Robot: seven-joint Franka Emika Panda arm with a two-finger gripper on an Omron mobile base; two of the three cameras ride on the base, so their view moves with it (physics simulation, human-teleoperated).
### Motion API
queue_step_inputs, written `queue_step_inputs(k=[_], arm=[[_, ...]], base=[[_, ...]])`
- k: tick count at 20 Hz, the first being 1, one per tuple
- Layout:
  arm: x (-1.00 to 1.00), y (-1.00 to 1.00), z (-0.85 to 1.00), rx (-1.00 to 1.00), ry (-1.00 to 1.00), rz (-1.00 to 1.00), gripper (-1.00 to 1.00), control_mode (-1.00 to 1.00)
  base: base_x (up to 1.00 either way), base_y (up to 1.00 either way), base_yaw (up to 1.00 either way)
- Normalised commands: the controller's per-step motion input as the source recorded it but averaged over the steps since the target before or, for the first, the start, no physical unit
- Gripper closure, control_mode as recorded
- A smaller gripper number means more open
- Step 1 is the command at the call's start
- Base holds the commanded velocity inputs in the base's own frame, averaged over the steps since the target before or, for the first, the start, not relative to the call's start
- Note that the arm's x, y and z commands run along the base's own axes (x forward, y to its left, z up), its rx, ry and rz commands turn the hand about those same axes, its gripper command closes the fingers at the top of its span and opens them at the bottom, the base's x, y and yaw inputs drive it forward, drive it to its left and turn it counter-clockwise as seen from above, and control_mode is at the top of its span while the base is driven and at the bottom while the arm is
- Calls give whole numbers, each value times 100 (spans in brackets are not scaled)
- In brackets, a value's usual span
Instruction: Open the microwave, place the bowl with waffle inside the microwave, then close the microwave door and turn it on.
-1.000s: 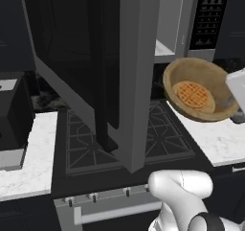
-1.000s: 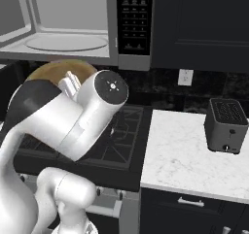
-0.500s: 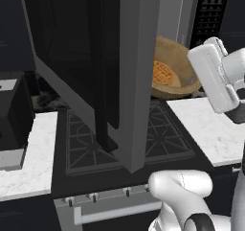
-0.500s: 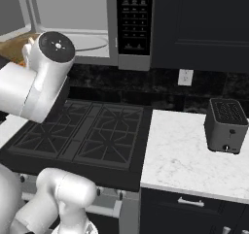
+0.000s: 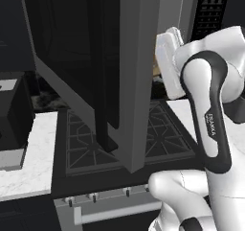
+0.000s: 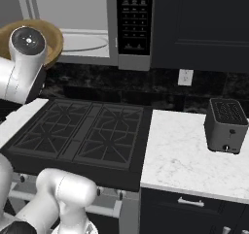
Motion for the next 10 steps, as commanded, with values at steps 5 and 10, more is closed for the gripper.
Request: queue_step_inputs(k=[5,10], arm=[[85,25,22,-1,4,-9,100,-100],[21,4,0,-1,3,-2,100,-100]], base=[[0,0,0],[0,0,0]])
